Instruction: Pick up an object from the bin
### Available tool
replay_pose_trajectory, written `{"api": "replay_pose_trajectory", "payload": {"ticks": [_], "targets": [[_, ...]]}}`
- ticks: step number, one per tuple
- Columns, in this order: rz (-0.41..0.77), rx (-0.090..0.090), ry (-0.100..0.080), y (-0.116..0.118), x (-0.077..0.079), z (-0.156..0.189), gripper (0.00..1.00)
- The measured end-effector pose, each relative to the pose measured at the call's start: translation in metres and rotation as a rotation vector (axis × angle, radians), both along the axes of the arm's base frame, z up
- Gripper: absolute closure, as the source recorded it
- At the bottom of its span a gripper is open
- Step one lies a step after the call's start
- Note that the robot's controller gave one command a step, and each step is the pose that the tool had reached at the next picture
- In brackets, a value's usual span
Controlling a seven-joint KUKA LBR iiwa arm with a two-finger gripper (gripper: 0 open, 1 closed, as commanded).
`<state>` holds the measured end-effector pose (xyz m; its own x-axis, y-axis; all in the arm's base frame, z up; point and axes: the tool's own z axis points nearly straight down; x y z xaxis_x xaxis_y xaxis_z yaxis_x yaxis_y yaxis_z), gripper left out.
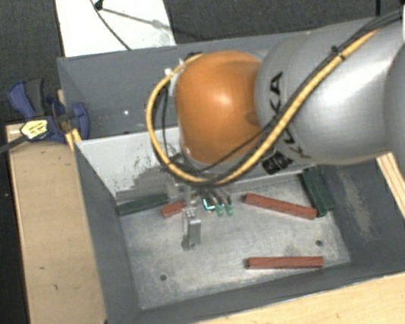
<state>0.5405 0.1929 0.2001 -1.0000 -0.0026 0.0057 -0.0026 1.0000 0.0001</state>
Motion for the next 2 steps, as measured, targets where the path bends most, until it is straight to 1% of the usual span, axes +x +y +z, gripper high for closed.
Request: {"api": "replay_pose_trajectory", "payload": {"ticks": [1,2], "targets": [[-0.111,-0.003,-0.003,-0.092,0.050,-0.134,0.00],[-0.102,0.001,-0.005,-0.064,0.023,-0.098,0.00]]}}
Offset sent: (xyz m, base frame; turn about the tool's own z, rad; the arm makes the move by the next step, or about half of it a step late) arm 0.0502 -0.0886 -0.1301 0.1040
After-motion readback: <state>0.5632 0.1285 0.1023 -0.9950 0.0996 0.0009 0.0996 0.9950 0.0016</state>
